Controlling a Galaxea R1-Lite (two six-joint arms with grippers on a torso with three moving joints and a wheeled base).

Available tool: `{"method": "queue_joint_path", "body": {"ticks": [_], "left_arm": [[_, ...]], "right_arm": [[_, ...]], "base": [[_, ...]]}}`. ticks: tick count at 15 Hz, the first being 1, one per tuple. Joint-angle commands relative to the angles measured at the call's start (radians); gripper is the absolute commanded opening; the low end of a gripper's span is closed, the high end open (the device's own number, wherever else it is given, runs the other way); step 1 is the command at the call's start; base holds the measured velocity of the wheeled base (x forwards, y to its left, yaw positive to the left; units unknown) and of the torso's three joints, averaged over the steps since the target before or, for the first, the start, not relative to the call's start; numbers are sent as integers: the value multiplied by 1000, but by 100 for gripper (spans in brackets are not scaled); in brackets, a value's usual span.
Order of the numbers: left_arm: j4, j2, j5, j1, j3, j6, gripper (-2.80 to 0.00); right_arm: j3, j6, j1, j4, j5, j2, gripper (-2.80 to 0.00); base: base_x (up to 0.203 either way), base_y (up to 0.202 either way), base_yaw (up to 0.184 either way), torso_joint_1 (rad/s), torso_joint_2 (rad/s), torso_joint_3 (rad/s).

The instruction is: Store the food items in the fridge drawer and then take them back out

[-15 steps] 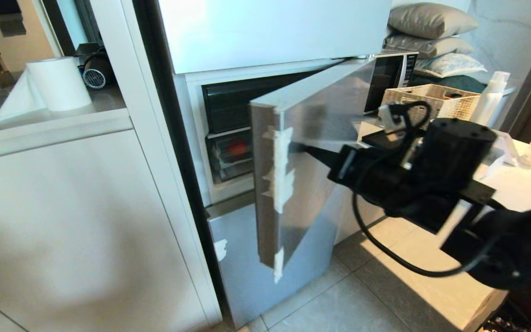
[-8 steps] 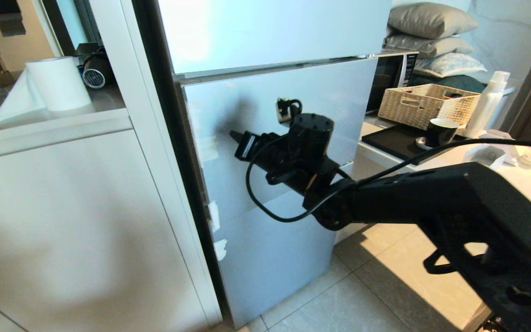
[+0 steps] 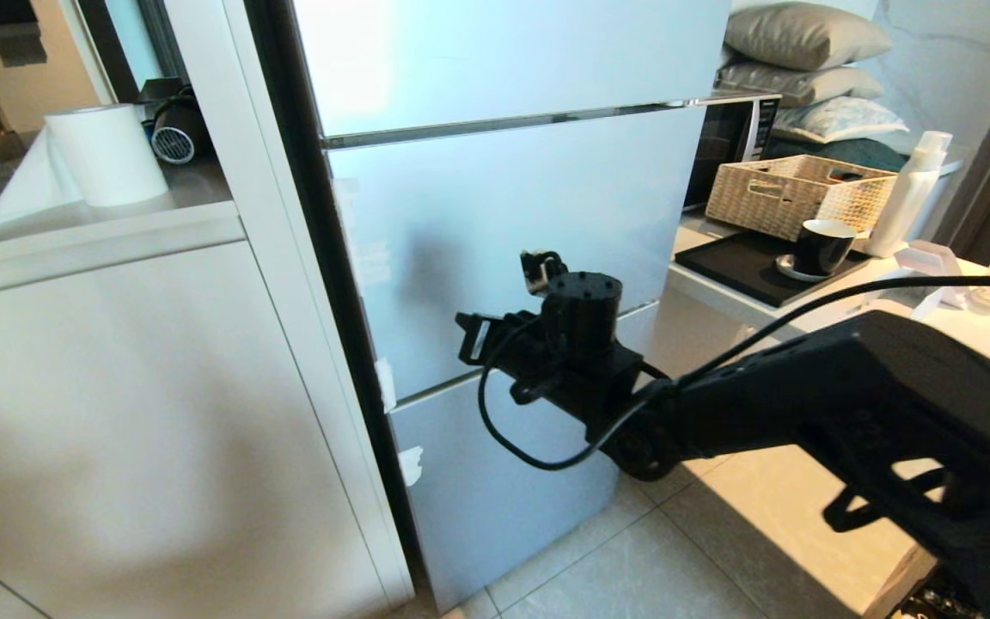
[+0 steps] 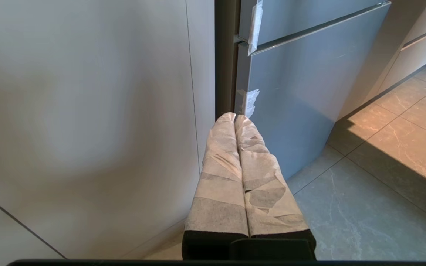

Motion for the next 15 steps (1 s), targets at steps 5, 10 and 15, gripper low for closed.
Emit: {"method": "queue_joint_path", "body": {"ticks": [5, 10, 15], "left_arm": [[0, 0, 0, 0, 2, 0, -280], [0, 0, 0, 0, 2, 0, -280], [0, 0, 0, 0, 2, 0, -280]], "right_arm": [[820, -159, 3, -91, -84, -700, -280], [1194, -262, -106, -81, -230, -1183, -280], [1309, -381, -647, 335, 22, -1688, -280]], "base": [[0, 0, 0, 0, 0, 0], [0, 0, 0, 0, 0, 0], [0, 0, 0, 0, 0, 0]]}}
